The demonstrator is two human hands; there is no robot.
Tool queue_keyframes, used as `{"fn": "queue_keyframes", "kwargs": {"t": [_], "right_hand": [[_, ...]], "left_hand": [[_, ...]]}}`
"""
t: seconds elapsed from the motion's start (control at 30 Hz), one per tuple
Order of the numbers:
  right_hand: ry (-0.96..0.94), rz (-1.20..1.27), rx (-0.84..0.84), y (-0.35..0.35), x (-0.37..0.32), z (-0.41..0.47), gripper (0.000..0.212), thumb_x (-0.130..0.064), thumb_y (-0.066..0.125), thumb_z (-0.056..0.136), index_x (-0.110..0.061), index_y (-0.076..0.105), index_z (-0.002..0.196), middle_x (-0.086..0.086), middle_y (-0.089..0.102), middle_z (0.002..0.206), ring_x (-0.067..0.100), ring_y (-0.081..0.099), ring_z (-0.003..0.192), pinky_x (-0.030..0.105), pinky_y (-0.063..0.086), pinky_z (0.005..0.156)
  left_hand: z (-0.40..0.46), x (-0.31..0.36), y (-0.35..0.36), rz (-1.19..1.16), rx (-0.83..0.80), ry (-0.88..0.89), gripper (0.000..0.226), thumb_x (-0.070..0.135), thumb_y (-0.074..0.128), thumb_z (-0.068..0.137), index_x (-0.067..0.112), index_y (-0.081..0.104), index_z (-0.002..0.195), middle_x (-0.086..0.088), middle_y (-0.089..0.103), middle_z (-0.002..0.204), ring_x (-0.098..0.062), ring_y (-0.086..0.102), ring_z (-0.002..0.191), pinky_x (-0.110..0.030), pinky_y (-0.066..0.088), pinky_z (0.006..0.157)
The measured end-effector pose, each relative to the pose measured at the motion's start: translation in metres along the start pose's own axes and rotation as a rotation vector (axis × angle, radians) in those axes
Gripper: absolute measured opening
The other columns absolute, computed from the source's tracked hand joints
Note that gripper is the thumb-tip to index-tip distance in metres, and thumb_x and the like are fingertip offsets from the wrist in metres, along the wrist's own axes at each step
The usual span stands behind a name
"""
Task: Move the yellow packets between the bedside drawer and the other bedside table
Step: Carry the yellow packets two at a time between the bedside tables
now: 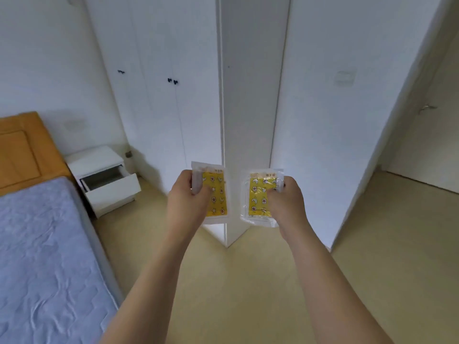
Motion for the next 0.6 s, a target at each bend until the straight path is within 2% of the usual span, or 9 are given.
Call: {"fn": "queue_keyframes", "kwargs": {"t": [0.1, 0.17, 0.27, 0.37, 0.43, 0.53, 0.6], "right_hand": [[-0.025, -0.013, -0.137, 0.078, -0.012, 0.056, 0.017, -0.001, 0.039, 0.084, -0.016, 0.047, 0.083, -0.003, 0.049, 0.076, 0.017, 0.046, 0.065, 0.028, 0.039, 0.057], [-0.038, -0.004, -0.212, 0.127, -0.016, 0.091, 0.016, -0.002, 0.040, 0.085, -0.012, 0.050, 0.090, 0.000, 0.053, 0.080, 0.017, 0.049, 0.066, 0.028, 0.041, 0.058], [-0.067, 0.005, -0.295, 0.201, -0.020, 0.148, 0.017, -0.003, 0.041, 0.085, -0.011, 0.052, 0.094, 0.003, 0.055, 0.083, 0.020, 0.052, 0.069, 0.031, 0.043, 0.060], [-0.080, 0.015, -0.372, 0.274, -0.029, 0.205, 0.017, -0.003, 0.041, 0.086, -0.011, 0.052, 0.095, 0.002, 0.054, 0.082, 0.019, 0.050, 0.068, 0.029, 0.042, 0.059], [-0.057, 0.020, -0.426, 0.318, -0.040, 0.242, 0.018, -0.003, 0.041, 0.085, -0.012, 0.053, 0.095, 0.001, 0.055, 0.083, 0.017, 0.051, 0.067, 0.026, 0.042, 0.056], [-0.077, 0.015, -0.485, 0.378, -0.065, 0.298, 0.017, -0.003, 0.043, 0.082, -0.008, 0.053, 0.095, 0.002, 0.055, 0.083, 0.019, 0.053, 0.069, 0.025, 0.044, 0.056], [-0.085, 0.032, -0.493, 0.414, -0.078, 0.334, 0.019, -0.003, 0.043, 0.083, -0.008, 0.054, 0.098, 0.002, 0.057, 0.086, 0.019, 0.055, 0.071, 0.027, 0.047, 0.059]], "left_hand": [[0.060, -0.032, -0.022, -0.002, 0.140, -0.073, 0.011, 0.012, 0.056, 0.087, 0.018, 0.058, 0.095, 0.001, 0.066, 0.086, -0.020, 0.066, 0.076, -0.036, 0.056, 0.062], [0.098, -0.055, -0.030, -0.012, 0.216, -0.116, 0.016, 0.012, 0.057, 0.088, 0.020, 0.058, 0.102, 0.003, 0.067, 0.091, -0.018, 0.067, 0.082, -0.035, 0.059, 0.065], [0.161, -0.091, -0.034, -0.003, 0.275, -0.144, 0.015, 0.011, 0.057, 0.089, 0.020, 0.058, 0.101, 0.001, 0.068, 0.093, -0.021, 0.068, 0.085, -0.042, 0.061, 0.070], [0.233, -0.124, -0.042, 0.028, 0.326, -0.163, 0.014, 0.010, 0.056, 0.088, 0.014, 0.057, 0.102, -0.010, 0.067, 0.098, -0.032, 0.066, 0.090, -0.050, 0.059, 0.073], [0.284, -0.138, -0.050, 0.054, 0.346, -0.187, 0.012, 0.010, 0.056, 0.090, 0.015, 0.057, 0.100, -0.010, 0.066, 0.099, -0.032, 0.066, 0.091, -0.048, 0.060, 0.073], [0.358, -0.148, -0.061, 0.040, 0.419, -0.182, 0.015, 0.010, 0.056, 0.092, 0.025, 0.055, 0.096, 0.001, 0.066, 0.094, -0.022, 0.067, 0.089, -0.036, 0.059, 0.068], [0.404, -0.155, -0.064, 0.025, 0.459, -0.184, 0.016, 0.009, 0.056, 0.092, 0.025, 0.055, 0.093, 0.000, 0.067, 0.094, -0.022, 0.067, 0.088, -0.036, 0.058, 0.069]]}}
Point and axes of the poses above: each hand's wrist, its own z-axis towards the middle knuckle, its own y-axis out of the palm, x = y × z, the point moved 6 cm from there along z, towards the middle knuckle
